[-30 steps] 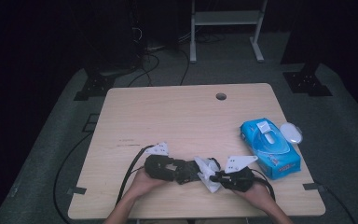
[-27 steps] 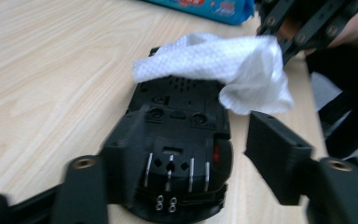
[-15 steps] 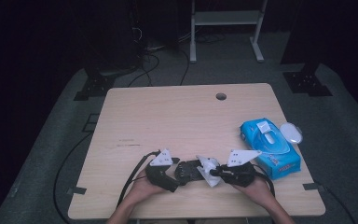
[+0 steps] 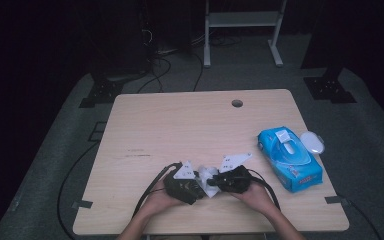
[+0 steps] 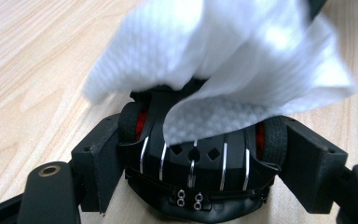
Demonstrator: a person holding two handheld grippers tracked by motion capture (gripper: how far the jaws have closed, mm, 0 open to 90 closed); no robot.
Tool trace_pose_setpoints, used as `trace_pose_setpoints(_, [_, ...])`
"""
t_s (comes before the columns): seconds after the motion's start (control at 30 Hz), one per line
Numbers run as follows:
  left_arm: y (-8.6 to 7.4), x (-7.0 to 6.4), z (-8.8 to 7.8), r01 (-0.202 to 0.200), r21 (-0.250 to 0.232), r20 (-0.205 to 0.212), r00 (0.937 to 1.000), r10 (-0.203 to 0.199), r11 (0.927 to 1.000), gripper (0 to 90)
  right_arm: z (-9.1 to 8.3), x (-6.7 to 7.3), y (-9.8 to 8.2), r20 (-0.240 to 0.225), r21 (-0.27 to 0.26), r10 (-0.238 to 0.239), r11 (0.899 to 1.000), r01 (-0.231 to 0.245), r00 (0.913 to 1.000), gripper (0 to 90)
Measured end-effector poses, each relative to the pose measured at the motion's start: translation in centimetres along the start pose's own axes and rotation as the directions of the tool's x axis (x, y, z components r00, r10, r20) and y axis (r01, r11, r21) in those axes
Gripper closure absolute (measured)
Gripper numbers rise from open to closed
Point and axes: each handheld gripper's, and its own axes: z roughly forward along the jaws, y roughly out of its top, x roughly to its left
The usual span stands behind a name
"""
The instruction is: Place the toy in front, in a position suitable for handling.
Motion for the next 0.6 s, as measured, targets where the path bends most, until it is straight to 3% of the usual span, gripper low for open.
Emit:
trace_pose_setpoints(0.1, [-0.1, 0.1, 0.0, -0.005, -0.004, 0.004, 1.0, 0.005, 1.0, 22.8, -0.2, -0.4, -0.4, 0.012, 0.013, 0.012, 1.0, -0.012, 0.9999, 84.0])
trace_pose_setpoints(0.27, [-0.1, 0.1, -0.4, -0.028, -0.023, 0.009, 0.9996, 0.028, 0.9993, 22.9, -2.8, -2.3, -2.6, 0.099, 0.039, 0.076, 0.996, -0.08, 0.9922, 84.1])
trace_pose_setpoints(0.37, [-0.1, 0.0, -0.6, -0.042, -0.031, 0.015, 0.999, 0.042, 0.9987, 23.0, -3.5, -2.6, -3.5, 0.115, 0.049, 0.089, 0.994, -0.096, 0.9894, 84.1])
trace_pose_setpoints(0.47, [-0.3, -0.2, -0.7, -0.061, -0.038, 0.044, 0.997, 0.063, 0.9974, 22.9, -4.3, -2.0, -4.5, 0.097, 0.039, 0.1, 0.994, -0.104, 0.9902, 84.4])
trace_pose_setpoints(0.53, [-0.2, -0.7, -0.7, -0.1, -0.046, 0.042, 0.9939, 0.102, 0.994, 22.6, -4.3, -0.9, -4.7, 0.067, 0.031, 0.086, 0.996, -0.088, 0.9941, 84.5])
trace_pose_setpoints(0.6, [-0.1, -0.7, -0.7, -0.11, -0.044, 0.038, 0.993, 0.112, 0.9929, 22.7, -4.1, -0.4, -4.5, 0.071, 0.026, 0.073, 0.997, -0.075, 0.9948, 84.3])
